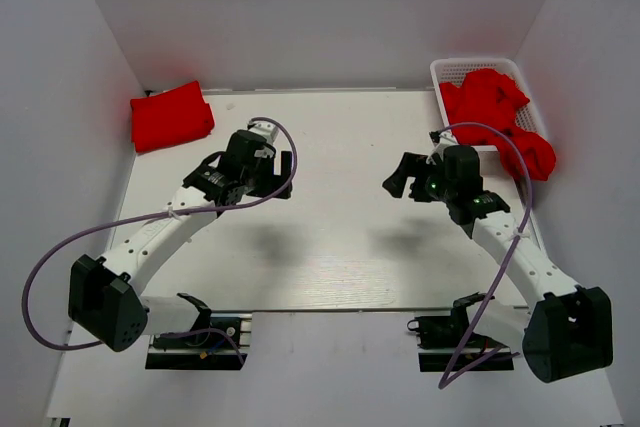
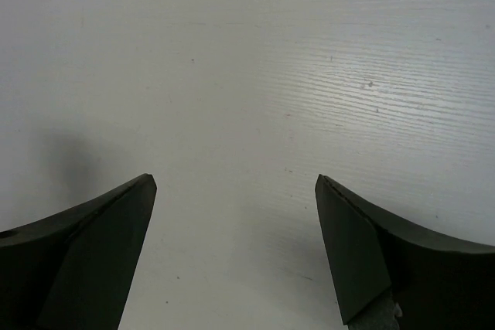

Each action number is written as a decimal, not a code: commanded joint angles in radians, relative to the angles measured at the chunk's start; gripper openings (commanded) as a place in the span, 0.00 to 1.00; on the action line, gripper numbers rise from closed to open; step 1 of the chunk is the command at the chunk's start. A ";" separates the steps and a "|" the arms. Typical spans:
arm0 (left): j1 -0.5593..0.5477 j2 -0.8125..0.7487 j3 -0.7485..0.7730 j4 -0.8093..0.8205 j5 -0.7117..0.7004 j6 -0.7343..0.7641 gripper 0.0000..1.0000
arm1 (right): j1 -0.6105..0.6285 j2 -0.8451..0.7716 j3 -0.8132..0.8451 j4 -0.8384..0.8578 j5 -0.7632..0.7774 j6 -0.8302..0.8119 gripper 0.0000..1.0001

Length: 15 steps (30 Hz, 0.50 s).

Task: Fold and stack the t-shirts
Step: Grab crumpled tshirt from bin with the right arm

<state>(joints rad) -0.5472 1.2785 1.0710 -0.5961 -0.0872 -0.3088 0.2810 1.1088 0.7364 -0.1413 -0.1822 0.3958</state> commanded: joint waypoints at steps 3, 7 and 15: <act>-0.003 -0.044 0.032 -0.015 -0.048 -0.013 1.00 | -0.002 -0.029 0.000 0.046 -0.089 -0.048 0.90; -0.003 -0.056 0.023 0.042 -0.014 -0.013 1.00 | -0.008 0.073 0.105 -0.010 -0.005 -0.089 0.90; 0.006 0.038 0.073 0.061 0.079 -0.004 1.00 | -0.182 0.500 0.752 -0.403 0.357 -0.170 0.90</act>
<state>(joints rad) -0.5461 1.2987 1.0966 -0.5587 -0.0525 -0.3153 0.1741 1.5318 1.3239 -0.3775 0.0254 0.2783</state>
